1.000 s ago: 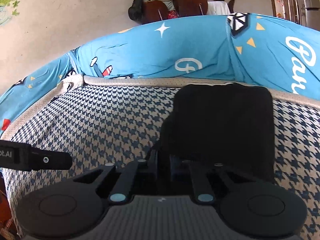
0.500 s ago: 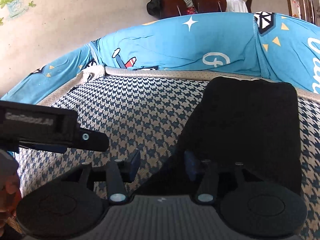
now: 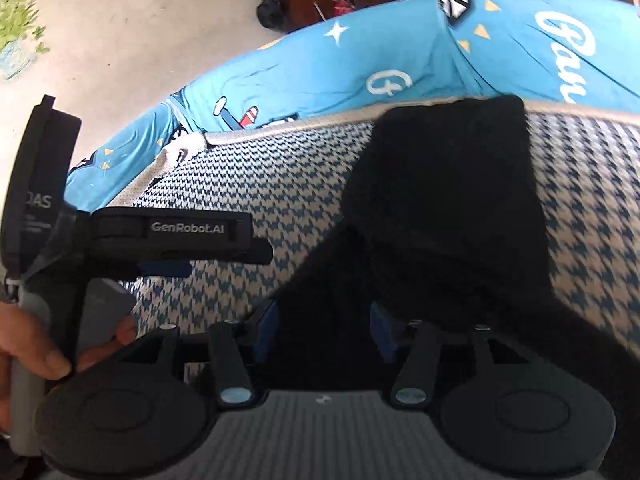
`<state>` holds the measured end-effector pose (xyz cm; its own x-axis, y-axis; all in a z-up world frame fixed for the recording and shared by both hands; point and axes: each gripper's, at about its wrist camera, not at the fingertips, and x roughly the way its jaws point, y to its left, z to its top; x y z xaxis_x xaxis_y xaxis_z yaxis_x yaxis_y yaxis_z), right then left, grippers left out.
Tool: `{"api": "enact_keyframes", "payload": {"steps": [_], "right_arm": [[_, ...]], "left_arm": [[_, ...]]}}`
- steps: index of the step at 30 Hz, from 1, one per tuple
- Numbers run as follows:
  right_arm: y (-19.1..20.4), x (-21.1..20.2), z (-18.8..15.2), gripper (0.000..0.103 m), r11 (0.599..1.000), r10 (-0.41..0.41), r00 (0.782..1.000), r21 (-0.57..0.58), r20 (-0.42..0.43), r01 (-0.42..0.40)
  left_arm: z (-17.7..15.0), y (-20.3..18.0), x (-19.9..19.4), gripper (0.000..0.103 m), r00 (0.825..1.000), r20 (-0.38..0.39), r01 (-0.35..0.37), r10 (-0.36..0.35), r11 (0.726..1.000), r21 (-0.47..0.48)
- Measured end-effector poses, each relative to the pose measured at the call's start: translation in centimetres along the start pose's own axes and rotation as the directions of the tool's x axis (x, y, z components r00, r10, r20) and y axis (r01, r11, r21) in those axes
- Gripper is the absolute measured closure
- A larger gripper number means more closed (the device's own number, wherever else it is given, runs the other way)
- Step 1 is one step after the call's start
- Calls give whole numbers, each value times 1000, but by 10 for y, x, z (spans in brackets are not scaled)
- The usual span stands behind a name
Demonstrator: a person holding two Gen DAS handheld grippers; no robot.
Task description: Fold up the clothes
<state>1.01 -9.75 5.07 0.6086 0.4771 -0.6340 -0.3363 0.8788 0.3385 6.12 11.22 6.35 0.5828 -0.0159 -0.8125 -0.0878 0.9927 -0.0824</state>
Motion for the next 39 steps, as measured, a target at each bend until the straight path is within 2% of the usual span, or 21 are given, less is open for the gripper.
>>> {"api": "enact_keyframes", "payload": {"steps": [4,8,12,16,20,31,39], "right_arm": [[-4,-8,-14,50,999,-29,999,34,-19,30],[-6,-15,-28,50,997,-22,999,69,-29,24],[-2,-21,-36,50,997,-42,998,65,-42,45],[2,-25,-43,49,995,-67,996,68,-59,71],[2,-31,-51,46,993,-60,997,96,-55,65],[10,-42,-65,45,994,-83,995,70,-54,87],[7,-52,-75,45,996,-62,997,65,-48,65]], "left_arm": [[-14,-6,3,0,1000,-6,-11,11,1000,27],[-25,-9,8,0,999,-5,-35,36,998,52],[-35,-8,15,0,997,-22,-68,69,996,63],[-43,-8,14,0,996,8,-84,84,993,79],[-49,-9,11,0,996,23,-91,90,993,80],[-64,-11,0,0,995,33,-98,96,992,78],[-79,-13,-13,0,995,27,-98,96,993,68]]}}
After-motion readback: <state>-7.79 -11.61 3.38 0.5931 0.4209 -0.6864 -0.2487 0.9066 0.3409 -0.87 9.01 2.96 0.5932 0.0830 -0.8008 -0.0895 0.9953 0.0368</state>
